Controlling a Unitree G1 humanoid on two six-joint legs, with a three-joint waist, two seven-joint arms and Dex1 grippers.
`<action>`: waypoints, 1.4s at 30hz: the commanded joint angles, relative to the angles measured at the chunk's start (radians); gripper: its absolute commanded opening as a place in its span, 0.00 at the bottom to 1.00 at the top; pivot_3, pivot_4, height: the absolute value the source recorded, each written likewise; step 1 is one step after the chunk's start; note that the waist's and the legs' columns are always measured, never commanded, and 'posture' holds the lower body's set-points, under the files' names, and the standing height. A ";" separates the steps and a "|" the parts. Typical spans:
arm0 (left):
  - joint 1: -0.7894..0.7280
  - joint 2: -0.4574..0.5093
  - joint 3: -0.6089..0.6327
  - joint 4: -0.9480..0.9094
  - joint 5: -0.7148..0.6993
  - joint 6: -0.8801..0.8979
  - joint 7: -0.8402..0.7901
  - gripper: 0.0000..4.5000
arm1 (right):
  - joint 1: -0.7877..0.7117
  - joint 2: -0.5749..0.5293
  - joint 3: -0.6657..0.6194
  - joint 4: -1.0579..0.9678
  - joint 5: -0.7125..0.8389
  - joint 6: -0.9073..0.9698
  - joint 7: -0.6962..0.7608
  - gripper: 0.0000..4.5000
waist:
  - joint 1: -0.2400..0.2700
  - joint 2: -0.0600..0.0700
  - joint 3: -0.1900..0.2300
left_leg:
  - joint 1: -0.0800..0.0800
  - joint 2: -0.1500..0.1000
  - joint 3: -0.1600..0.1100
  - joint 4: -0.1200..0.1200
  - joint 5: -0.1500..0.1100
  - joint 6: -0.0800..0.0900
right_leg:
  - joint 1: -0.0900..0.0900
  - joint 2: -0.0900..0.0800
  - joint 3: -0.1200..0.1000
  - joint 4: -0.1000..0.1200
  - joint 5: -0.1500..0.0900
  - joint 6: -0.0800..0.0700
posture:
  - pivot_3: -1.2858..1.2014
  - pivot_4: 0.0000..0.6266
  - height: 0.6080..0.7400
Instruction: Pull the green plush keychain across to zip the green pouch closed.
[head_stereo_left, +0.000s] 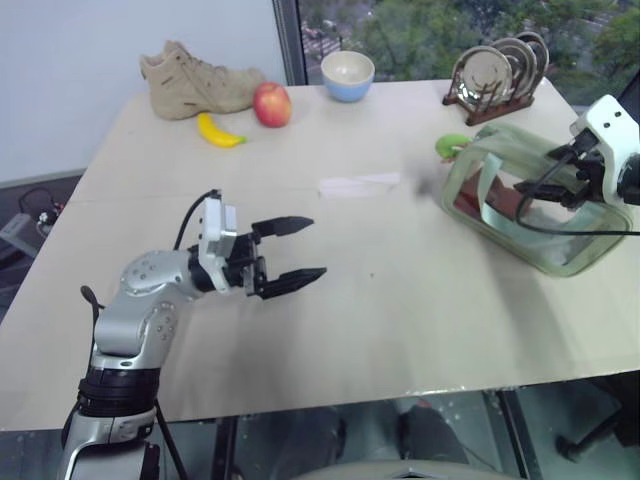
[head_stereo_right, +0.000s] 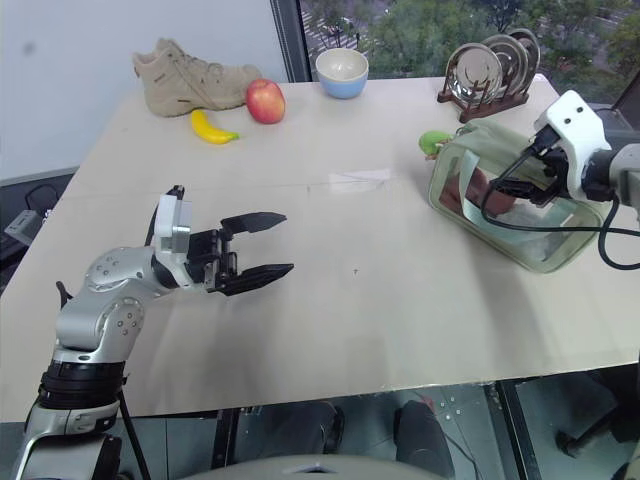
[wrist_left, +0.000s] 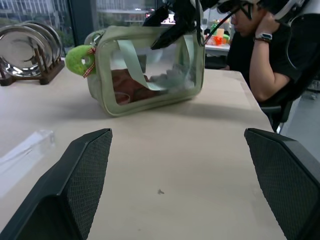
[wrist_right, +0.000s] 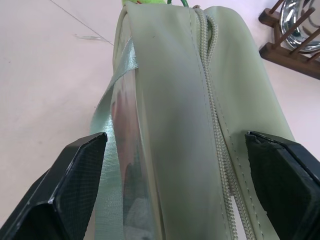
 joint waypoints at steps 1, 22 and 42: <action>-0.016 0.014 0.034 -0.039 -0.031 -0.004 -0.006 1.00 | -0.028 -0.011 -0.018 0.004 -0.013 0.002 0.016 0.62 | 0.000 0.000 0.000 | 0.000 0.000 0.000 0.000 0.000 0.000 | 0.000 0.000 0.000 0.000 0.000 0.000 | 0.52 0.24 1.00; 0.002 -0.011 0.092 0.061 -0.003 -0.074 0.068 1.00 | -0.143 0.137 -0.024 -0.112 0.030 -0.287 0.165 0.01 | -0.027 0.001 0.000 | 0.000 0.000 0.002 0.000 0.000 0.000 | -0.002 0.000 0.000 0.001 0.000 0.000 | 0.52 0.24 1.00; 0.331 0.008 0.268 -0.080 -0.006 -0.070 0.209 1.00 | -0.331 0.533 0.302 0.177 -0.293 -0.767 0.203 0.01 | -0.032 -0.001 0.000 | -0.007 -0.001 -0.003 0.003 0.000 0.000 | -0.009 0.000 -0.006 0.003 0.000 -0.001 | 0.52 0.24 1.00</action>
